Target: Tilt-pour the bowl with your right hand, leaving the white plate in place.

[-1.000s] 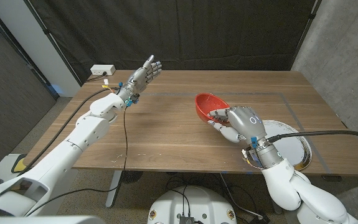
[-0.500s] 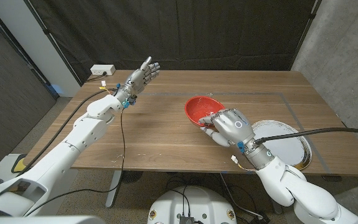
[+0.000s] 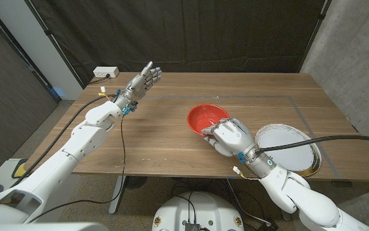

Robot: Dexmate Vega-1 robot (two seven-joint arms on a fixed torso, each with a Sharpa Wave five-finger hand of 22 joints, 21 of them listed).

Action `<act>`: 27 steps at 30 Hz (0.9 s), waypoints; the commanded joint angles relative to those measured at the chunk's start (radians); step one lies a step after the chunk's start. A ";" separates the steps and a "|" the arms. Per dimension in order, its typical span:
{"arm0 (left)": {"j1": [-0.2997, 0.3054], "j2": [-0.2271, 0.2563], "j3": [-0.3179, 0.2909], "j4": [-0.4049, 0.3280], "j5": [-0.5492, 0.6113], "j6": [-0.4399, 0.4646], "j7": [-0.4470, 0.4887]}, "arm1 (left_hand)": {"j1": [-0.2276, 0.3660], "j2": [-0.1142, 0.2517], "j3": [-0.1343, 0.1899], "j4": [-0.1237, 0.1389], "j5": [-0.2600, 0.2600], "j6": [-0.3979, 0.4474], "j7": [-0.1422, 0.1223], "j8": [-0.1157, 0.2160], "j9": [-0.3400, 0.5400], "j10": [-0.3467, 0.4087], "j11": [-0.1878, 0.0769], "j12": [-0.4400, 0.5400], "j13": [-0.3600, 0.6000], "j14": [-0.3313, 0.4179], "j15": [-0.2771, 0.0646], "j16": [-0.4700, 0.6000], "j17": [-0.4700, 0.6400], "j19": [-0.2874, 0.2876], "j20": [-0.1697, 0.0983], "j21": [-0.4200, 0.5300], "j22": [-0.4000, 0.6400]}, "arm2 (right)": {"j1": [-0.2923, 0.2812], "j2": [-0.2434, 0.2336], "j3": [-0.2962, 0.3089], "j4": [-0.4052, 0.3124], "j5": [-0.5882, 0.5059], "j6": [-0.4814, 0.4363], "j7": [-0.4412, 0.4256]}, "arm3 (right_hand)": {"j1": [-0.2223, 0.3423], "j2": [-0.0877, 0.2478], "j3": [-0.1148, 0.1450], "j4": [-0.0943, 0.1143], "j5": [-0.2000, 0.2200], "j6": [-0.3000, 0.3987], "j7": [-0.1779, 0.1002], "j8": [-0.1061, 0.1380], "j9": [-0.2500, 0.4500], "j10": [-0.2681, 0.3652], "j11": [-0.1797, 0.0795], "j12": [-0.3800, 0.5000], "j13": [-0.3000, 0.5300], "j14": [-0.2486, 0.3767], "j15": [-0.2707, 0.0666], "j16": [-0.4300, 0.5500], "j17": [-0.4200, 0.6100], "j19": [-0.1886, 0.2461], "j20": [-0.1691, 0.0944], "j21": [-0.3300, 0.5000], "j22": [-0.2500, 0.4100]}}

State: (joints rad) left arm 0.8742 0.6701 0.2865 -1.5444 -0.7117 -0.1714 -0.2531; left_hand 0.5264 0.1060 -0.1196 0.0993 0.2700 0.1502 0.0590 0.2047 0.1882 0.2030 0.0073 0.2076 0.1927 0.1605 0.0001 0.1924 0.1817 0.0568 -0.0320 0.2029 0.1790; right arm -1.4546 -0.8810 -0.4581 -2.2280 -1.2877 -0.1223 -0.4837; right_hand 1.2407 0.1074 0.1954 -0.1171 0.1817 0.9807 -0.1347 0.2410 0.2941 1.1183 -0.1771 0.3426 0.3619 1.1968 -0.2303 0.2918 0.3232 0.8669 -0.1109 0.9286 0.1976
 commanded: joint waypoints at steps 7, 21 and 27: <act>0.006 0.017 -0.003 -0.025 0.006 0.002 0.006 | 0.007 0.004 -0.009 0.000 -0.003 0.005 -0.001 -0.001 0.003 0.005 0.001 0.000 0.004 0.003 0.002 0.000 0.003 0.001 0.003 0.001 0.003 | 0.035 0.030 -0.076 0.093 -0.040 -0.050 -0.026 | 0.025 0.032 -0.002 0.000 0.002 0.033 -0.031 0.006 0.000 0.003 -0.005 -0.008 0.000 -0.002 0.000 -0.003 0.000 -0.006 -0.111 0.007 0.001; 0.005 0.022 0.001 -0.024 0.010 0.006 0.004 | 0.008 0.005 -0.010 0.000 -0.004 0.006 0.000 -0.002 0.003 0.004 0.002 0.000 0.004 0.002 0.001 -0.001 0.003 0.000 0.004 0.000 0.003 | 0.045 0.062 -0.116 0.161 -0.031 -0.113 -0.045 | 0.024 0.034 -0.002 0.001 0.002 0.030 -0.033 0.002 -0.003 0.000 -0.006 -0.012 0.000 -0.004 -0.001 -0.007 -0.002 -0.011 -0.110 0.008 -0.001; 0.003 0.025 0.005 -0.021 0.009 0.020 0.004 | 0.009 0.006 -0.010 0.000 -0.005 0.005 0.000 -0.002 0.003 0.004 -0.002 0.000 0.004 0.001 0.002 -0.001 0.003 -0.001 0.004 0.000 0.003 | 0.049 0.071 -0.132 0.183 -0.013 -0.130 -0.055 | 0.023 0.035 -0.001 0.001 0.002 0.031 -0.034 0.002 -0.004 0.001 -0.006 -0.014 -0.002 -0.003 -0.001 -0.007 -0.002 -0.012 -0.111 0.009 -0.001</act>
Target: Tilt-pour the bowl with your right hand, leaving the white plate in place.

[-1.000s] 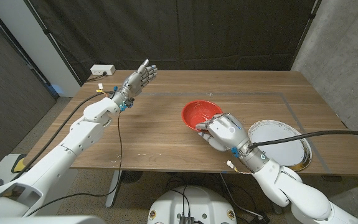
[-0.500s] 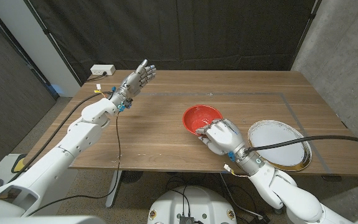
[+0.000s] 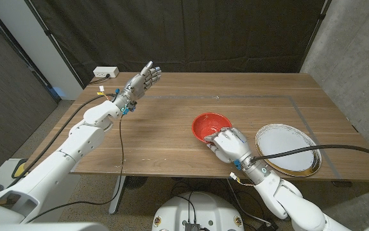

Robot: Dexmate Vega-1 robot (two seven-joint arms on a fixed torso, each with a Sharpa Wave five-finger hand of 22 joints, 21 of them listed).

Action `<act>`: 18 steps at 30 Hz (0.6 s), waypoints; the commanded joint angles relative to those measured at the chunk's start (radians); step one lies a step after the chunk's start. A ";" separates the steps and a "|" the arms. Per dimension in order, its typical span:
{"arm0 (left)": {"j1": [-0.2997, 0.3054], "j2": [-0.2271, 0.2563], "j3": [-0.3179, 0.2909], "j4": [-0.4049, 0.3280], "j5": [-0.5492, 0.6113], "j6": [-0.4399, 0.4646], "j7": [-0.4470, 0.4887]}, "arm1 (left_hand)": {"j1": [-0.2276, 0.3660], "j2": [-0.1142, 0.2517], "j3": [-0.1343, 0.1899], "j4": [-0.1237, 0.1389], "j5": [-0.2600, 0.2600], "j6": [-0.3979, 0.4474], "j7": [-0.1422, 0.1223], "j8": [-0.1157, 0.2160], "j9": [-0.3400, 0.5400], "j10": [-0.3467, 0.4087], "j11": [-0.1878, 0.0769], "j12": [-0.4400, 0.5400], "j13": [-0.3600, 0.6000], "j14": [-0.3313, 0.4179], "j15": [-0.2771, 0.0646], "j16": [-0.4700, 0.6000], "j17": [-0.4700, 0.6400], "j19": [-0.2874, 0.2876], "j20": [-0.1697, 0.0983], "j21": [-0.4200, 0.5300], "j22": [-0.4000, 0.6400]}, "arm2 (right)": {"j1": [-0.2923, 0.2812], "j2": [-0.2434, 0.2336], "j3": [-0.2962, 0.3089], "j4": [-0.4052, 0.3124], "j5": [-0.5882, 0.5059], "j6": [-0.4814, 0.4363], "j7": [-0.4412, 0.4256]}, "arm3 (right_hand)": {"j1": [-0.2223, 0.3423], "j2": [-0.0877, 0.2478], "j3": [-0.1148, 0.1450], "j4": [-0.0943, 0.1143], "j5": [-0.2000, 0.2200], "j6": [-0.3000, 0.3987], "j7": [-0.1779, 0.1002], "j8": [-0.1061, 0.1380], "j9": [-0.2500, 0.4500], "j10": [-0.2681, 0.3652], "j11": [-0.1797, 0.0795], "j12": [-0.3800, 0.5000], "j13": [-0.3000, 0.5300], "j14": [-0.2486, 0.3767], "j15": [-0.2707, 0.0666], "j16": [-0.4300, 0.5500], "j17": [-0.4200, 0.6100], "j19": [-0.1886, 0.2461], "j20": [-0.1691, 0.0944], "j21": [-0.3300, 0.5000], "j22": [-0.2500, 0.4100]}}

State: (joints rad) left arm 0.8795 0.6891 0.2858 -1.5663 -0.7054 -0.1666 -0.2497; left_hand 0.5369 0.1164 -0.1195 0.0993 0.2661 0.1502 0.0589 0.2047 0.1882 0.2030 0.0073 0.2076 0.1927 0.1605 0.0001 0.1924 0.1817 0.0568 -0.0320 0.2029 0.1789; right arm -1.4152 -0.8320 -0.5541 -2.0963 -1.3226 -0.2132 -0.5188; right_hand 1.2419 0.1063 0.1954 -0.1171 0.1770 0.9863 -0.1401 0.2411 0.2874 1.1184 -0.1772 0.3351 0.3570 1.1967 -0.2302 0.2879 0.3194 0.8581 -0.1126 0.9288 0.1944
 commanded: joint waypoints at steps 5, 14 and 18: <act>-0.010 0.003 0.014 0.007 0.005 0.023 -0.004 | -0.001 -0.004 -0.011 0.000 -0.001 0.005 0.000 -0.002 0.003 0.004 -0.001 -0.001 0.004 0.002 0.002 -0.001 0.003 -0.001 0.004 0.000 0.004 | 0.015 0.026 -0.049 0.068 0.031 -0.050 -0.020 | 0.022 0.037 -0.001 0.001 0.006 0.025 -0.028 0.001 0.002 0.000 -0.006 -0.007 0.004 -0.003 -0.001 -0.003 0.002 -0.004 -0.109 0.010 0.002; -0.016 0.003 0.018 0.008 0.008 0.033 -0.006 | 0.000 -0.004 -0.012 0.000 -0.002 0.005 -0.001 -0.003 0.003 0.002 0.001 -0.001 0.004 0.001 0.002 -0.001 0.003 -0.001 0.004 0.000 0.004 | 0.032 0.037 -0.070 0.097 0.050 -0.063 -0.025 | 0.021 0.034 -0.001 0.001 0.005 0.023 -0.033 0.000 0.001 0.000 -0.007 -0.008 0.005 -0.008 -0.002 -0.007 0.000 -0.007 -0.108 0.011 0.002; -0.020 0.002 0.021 0.010 0.009 0.038 -0.007 | 0.000 -0.003 -0.012 0.000 -0.002 0.004 -0.001 -0.003 0.003 0.003 0.000 -0.001 0.004 0.002 0.002 -0.001 0.003 -0.001 0.004 0.000 0.004 | 0.037 0.042 -0.077 0.105 0.061 -0.070 -0.026 | 0.021 0.035 -0.001 0.001 0.005 0.023 -0.033 -0.001 0.000 -0.001 -0.006 -0.008 0.006 -0.008 -0.002 -0.008 0.000 -0.010 -0.108 0.011 0.001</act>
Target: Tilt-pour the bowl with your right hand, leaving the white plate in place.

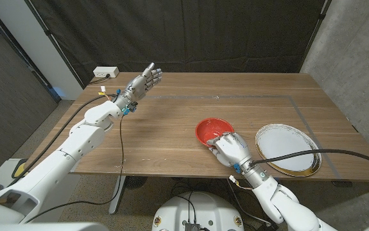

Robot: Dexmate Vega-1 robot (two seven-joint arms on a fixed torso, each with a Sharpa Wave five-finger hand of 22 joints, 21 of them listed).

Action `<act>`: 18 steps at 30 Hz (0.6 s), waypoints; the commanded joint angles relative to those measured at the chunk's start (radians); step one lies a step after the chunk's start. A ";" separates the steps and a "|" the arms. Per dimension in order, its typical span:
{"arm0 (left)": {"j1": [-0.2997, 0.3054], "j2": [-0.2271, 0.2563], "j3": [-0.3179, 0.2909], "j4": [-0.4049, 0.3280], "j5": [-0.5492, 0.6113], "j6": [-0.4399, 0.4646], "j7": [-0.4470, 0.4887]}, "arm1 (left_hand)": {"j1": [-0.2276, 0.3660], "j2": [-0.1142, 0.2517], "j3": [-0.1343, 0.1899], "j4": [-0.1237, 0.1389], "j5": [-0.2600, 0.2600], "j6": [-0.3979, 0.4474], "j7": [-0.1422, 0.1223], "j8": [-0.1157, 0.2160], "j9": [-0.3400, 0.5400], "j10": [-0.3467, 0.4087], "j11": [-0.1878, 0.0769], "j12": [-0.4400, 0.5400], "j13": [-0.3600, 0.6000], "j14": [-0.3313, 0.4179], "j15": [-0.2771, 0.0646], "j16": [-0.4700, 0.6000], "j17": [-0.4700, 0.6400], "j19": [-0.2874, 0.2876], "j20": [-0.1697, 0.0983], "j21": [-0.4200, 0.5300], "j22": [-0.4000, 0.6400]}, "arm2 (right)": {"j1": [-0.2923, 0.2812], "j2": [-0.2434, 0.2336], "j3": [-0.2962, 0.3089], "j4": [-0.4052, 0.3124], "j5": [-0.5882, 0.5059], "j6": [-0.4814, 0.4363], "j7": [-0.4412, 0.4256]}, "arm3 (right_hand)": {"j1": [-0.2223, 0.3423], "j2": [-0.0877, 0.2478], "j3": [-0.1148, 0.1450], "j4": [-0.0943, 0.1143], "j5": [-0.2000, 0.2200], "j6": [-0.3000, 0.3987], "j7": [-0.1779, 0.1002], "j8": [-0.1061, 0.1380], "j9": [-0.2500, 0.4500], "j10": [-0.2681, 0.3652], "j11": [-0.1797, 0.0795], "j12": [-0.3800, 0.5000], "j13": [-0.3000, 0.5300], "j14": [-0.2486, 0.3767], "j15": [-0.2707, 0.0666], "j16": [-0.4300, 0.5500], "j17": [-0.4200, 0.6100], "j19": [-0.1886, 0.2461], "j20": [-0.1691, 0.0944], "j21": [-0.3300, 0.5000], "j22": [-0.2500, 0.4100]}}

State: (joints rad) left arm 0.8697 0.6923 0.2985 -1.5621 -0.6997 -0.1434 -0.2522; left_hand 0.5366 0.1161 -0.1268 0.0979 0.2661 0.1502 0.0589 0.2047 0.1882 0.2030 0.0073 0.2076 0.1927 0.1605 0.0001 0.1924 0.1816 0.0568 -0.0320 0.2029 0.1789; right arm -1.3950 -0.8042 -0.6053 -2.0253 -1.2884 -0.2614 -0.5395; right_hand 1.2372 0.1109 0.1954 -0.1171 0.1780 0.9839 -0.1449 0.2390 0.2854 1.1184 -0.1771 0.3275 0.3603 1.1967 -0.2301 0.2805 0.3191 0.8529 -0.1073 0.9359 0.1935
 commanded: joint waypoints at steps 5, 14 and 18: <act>-0.011 -0.003 0.009 0.009 0.006 0.017 0.000 | 0.001 -0.003 -0.006 0.001 -0.003 0.003 -0.001 -0.003 0.003 0.003 0.003 -0.001 0.004 0.001 0.003 -0.001 0.003 -0.002 0.004 0.000 0.004 | 0.016 0.010 -0.028 0.030 0.031 -0.038 0.004 | 0.026 0.030 0.000 0.001 0.004 0.026 -0.030 0.001 0.001 -0.003 -0.007 -0.002 0.004 -0.010 -0.003 -0.001 0.000 -0.004 -0.113 0.006 0.003; -0.016 -0.011 0.010 0.020 0.007 0.005 -0.006 | 0.002 -0.002 -0.007 0.001 -0.003 0.006 -0.003 -0.002 0.003 0.002 0.000 -0.002 0.004 -0.001 0.003 -0.001 0.003 -0.008 0.005 -0.002 0.004 | 0.006 -0.018 -0.013 -0.015 0.083 -0.029 0.066 | -0.052 -0.013 -0.034 0.026 -0.004 -0.007 -0.030 -0.009 -0.004 -0.027 -0.008 -0.028 -0.005 -0.054 0.002 -0.029 -0.013 -0.049 -0.108 -0.001 -0.003; -0.021 -0.013 0.012 0.025 0.007 0.005 -0.011 | 0.002 -0.002 -0.008 0.002 -0.004 0.006 -0.005 -0.002 0.003 0.002 0.000 -0.002 0.004 -0.001 0.003 -0.002 0.003 -0.010 0.005 -0.003 0.004 | 0.005 -0.020 -0.011 -0.021 0.078 -0.035 0.070 | -0.120 -0.043 -0.061 0.049 -0.002 -0.041 -0.027 -0.016 -0.006 -0.056 -0.007 -0.045 -0.001 -0.094 0.003 -0.046 -0.016 -0.085 -0.105 -0.015 -0.008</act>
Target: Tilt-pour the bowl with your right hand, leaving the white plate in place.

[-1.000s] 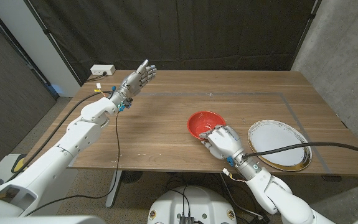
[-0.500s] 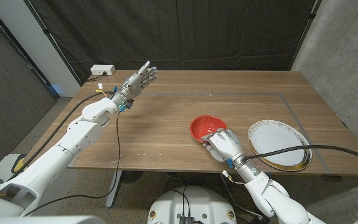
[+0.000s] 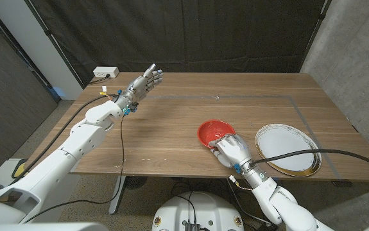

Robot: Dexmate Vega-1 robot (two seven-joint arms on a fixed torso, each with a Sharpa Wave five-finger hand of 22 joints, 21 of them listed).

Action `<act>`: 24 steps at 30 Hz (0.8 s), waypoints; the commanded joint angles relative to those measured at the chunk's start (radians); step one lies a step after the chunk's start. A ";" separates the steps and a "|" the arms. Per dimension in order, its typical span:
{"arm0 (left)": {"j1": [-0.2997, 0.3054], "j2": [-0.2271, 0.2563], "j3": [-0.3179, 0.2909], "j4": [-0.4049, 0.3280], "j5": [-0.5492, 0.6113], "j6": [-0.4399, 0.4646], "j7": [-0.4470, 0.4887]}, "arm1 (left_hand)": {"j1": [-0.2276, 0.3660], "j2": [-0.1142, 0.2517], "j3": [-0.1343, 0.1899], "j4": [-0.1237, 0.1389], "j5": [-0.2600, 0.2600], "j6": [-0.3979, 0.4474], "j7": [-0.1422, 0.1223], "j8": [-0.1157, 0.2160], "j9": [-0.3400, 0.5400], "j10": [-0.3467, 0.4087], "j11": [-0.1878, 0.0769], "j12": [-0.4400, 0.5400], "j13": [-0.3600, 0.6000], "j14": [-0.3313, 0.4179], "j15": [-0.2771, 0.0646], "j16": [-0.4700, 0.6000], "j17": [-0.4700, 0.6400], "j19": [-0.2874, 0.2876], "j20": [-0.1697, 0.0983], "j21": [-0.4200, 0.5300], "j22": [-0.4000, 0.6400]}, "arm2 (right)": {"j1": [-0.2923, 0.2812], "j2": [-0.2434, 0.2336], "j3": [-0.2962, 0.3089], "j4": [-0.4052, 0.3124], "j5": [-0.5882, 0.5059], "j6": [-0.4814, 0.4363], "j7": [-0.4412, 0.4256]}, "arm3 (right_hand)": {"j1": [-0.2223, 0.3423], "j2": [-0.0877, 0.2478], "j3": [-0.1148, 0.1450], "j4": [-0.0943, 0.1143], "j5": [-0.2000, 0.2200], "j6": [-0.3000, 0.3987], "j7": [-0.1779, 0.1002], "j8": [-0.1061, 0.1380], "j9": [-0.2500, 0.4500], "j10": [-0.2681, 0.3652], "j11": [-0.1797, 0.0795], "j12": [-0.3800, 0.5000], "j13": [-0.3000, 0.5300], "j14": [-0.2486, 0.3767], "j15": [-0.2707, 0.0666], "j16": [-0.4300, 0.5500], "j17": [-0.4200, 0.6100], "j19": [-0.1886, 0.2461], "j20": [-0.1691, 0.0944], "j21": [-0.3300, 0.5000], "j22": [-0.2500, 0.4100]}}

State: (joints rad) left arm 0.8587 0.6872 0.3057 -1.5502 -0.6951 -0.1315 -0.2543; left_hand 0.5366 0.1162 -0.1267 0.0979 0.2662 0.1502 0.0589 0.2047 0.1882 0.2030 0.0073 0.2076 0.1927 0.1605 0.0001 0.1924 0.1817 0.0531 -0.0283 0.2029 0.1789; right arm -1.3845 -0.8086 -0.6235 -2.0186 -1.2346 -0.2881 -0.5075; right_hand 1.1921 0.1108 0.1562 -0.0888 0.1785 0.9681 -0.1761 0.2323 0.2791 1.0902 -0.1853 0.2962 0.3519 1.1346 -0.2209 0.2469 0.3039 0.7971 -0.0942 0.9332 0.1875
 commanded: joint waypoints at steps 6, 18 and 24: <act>-0.015 -0.011 0.005 0.020 0.004 -0.010 -0.013 | 0.002 -0.002 -0.009 0.002 -0.004 0.006 -0.003 -0.003 0.003 0.002 -0.001 -0.002 0.004 -0.001 0.004 -0.001 0.003 -0.008 0.001 -0.003 0.004 | -0.013 -0.025 0.017 -0.052 0.033 -0.003 0.036 | -0.153 -0.070 -0.052 0.048 0.005 -0.090 0.000 -0.026 -0.004 -0.087 -0.001 -0.041 0.015 -0.086 -0.005 -0.025 0.001 -0.060 -0.118 -0.033 -0.005; -0.021 -0.015 0.006 0.035 0.001 -0.011 -0.024 | 0.003 -0.001 -0.010 0.002 -0.005 0.007 -0.004 -0.002 0.003 0.003 0.001 -0.002 0.004 -0.001 0.004 -0.001 0.003 -0.009 0.002 -0.003 0.004 | -0.035 -0.028 0.032 -0.095 0.007 -0.036 0.079 | -0.274 -0.138 -0.115 0.091 0.060 -0.244 0.012 -0.042 -0.009 -0.205 0.010 -0.076 0.020 -0.232 0.004 -0.047 0.007 -0.105 -0.113 -0.112 -0.012; -0.025 -0.019 0.004 0.046 -0.001 -0.018 -0.032 | 0.003 0.000 -0.011 0.002 -0.005 0.008 -0.003 -0.002 0.003 0.002 0.000 -0.002 0.004 -0.001 0.003 -0.001 0.003 -0.009 0.002 -0.003 0.004 | -0.055 -0.040 0.054 -0.132 -0.003 -0.049 0.087 | -0.337 -0.152 -0.143 0.121 0.081 -0.303 0.019 -0.045 -0.015 -0.254 0.026 -0.083 0.012 -0.300 0.018 -0.054 0.003 -0.140 -0.103 -0.155 -0.011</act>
State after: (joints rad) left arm 0.8407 0.6737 0.3106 -1.5206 -0.6921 -0.1413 -0.2737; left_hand 0.5367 0.1162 -0.1309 0.1023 0.2624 0.1527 0.0565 0.2047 0.1882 0.2030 0.0073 0.2076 0.1927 0.1605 0.0001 0.1924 0.1817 0.0477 -0.0229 0.2029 0.1790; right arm -1.4149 -0.8354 -0.5939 -2.1024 -1.2202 -0.3150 -0.4444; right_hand 0.8709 -0.0403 0.0204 0.0247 0.2517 0.6763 -0.1584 0.1918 0.2644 0.8466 -0.1625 0.2147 0.3648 0.8466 -0.1092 0.1991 0.3067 0.6671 -0.0642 0.7850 0.1744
